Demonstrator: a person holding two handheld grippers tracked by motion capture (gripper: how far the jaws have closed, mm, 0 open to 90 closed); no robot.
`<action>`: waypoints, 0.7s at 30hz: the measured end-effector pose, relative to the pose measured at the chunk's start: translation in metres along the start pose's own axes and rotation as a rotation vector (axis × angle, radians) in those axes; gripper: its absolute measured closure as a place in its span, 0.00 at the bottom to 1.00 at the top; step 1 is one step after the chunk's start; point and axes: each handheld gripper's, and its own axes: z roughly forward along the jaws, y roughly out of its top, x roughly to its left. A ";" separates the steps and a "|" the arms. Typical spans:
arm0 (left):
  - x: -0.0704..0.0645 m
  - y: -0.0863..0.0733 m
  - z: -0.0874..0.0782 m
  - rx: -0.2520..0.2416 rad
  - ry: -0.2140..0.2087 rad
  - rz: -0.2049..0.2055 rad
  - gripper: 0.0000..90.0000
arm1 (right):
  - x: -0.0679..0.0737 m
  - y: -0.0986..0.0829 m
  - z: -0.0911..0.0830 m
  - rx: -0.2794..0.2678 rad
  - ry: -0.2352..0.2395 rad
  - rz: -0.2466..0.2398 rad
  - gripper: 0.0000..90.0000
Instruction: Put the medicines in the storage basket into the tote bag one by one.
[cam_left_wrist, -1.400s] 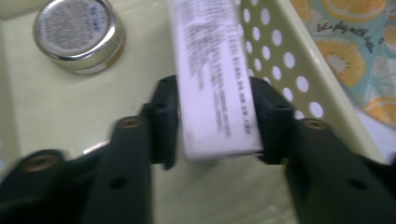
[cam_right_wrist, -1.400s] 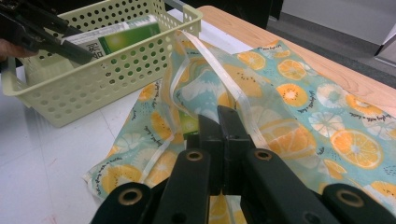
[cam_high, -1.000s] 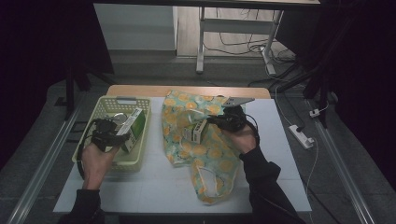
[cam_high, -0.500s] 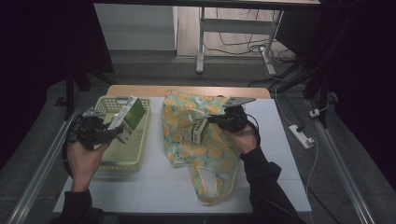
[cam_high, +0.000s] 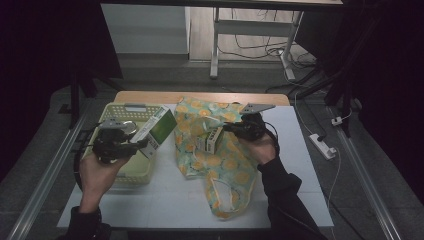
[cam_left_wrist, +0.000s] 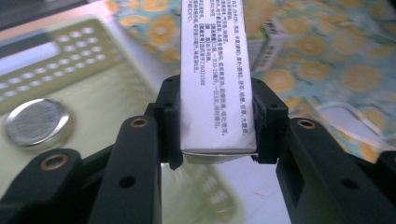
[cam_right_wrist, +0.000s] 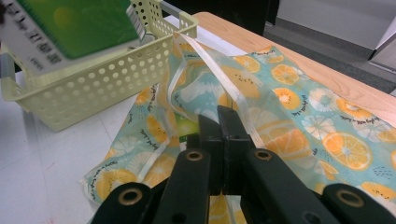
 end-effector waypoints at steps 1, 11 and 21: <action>-0.004 0.001 0.001 0.006 -0.012 0.011 0.69 | 0.000 0.000 0.000 -0.001 -0.001 0.000 1.00; -0.035 0.007 0.028 0.081 -0.130 0.091 0.69 | 0.000 0.000 0.000 -0.006 -0.001 0.000 1.00; -0.051 0.005 0.070 0.170 -0.170 0.108 0.69 | 0.002 0.001 0.000 -0.005 0.002 0.001 1.00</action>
